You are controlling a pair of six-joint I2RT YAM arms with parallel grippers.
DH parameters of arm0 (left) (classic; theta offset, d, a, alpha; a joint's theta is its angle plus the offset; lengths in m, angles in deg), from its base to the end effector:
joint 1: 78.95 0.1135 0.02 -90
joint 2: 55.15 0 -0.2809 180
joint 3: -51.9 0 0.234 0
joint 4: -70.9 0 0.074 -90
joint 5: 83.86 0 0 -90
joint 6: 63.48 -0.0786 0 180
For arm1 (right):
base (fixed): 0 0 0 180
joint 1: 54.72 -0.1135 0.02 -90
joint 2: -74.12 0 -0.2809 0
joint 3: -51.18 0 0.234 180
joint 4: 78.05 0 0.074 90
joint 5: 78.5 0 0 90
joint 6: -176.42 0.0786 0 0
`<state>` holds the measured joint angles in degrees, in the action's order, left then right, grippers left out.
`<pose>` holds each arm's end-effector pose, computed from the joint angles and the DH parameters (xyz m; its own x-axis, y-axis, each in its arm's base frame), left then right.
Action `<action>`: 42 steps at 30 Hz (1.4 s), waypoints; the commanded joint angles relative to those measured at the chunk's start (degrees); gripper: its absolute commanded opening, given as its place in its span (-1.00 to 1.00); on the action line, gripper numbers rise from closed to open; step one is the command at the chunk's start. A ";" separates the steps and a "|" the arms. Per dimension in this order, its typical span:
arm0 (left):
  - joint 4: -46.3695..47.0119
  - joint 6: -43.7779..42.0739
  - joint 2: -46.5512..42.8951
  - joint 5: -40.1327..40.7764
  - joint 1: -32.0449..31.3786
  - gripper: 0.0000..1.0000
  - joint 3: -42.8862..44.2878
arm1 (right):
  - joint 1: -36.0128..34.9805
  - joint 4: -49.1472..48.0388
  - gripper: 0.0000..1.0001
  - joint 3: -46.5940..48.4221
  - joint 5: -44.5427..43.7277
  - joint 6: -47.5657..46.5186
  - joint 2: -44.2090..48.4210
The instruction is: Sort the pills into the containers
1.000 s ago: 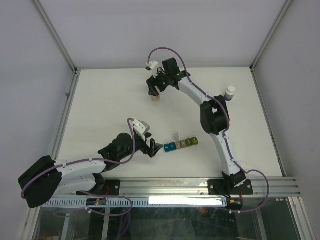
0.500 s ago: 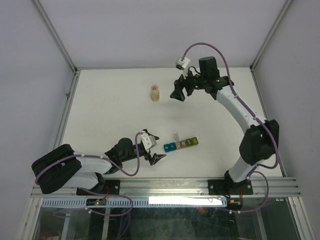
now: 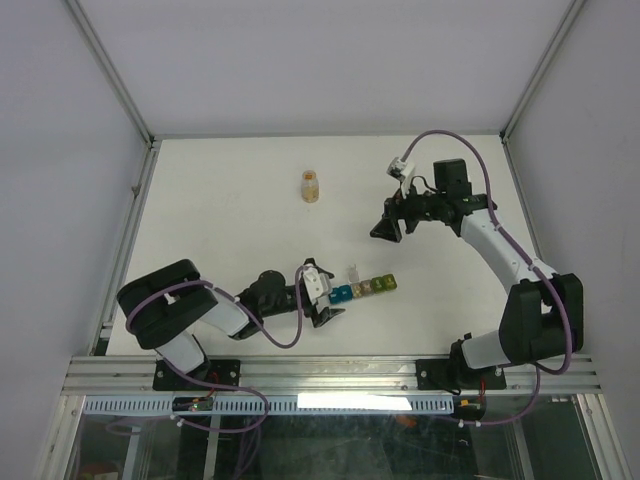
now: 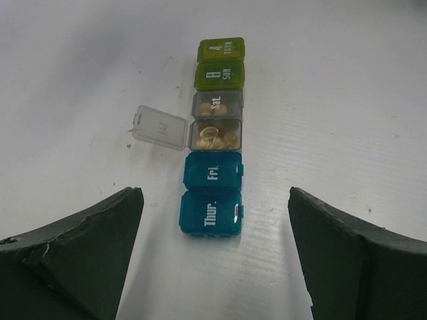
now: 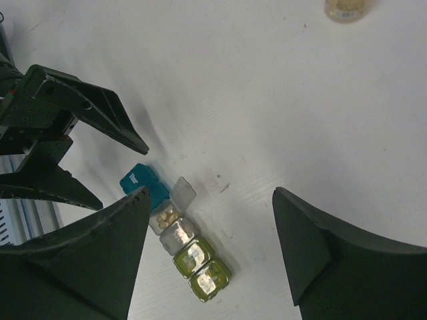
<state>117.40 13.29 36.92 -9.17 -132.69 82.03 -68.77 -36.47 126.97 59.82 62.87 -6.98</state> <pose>0.1516 -0.2418 0.1478 0.0592 0.2926 -0.9544 0.9397 0.3064 0.1522 0.2727 0.1288 0.2772 -0.3869 -0.3707 -0.8443 -0.8849 0.4069 0.2268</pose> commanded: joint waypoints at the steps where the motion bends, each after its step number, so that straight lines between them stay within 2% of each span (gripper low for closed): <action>1: 5.86 -1.81 2.93 -2.01 -1.08 0.80 3.46 | 1.72 -2.65 0.44 0.78 4.70 -0.05 -0.30; 11: 4.77 -1.62 9.16 0.22 -1.58 0.59 7.10 | 1.80 -1.65 0.32 1.56 2.48 -0.21 -4.62; 20: 3.16 -1.44 10.22 -0.84 -1.64 0.43 7.85 | 1.11 -1.23 0.14 2.10 0.04 0.66 -8.43; 32: 2.91 -1.44 11.98 -1.39 -1.64 0.37 8.35 | -1.68 -0.36 0.08 2.71 -1.91 0.31 -12.07; 42: 1.50 -1.22 12.96 -1.30 -1.63 0.06 9.26 | -2.77 0.30 0.00 3.22 -3.68 0.08 -14.60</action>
<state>117.40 12.52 49.60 -9.23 -133.76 90.12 -70.78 -35.90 127.45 56.87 62.98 -20.92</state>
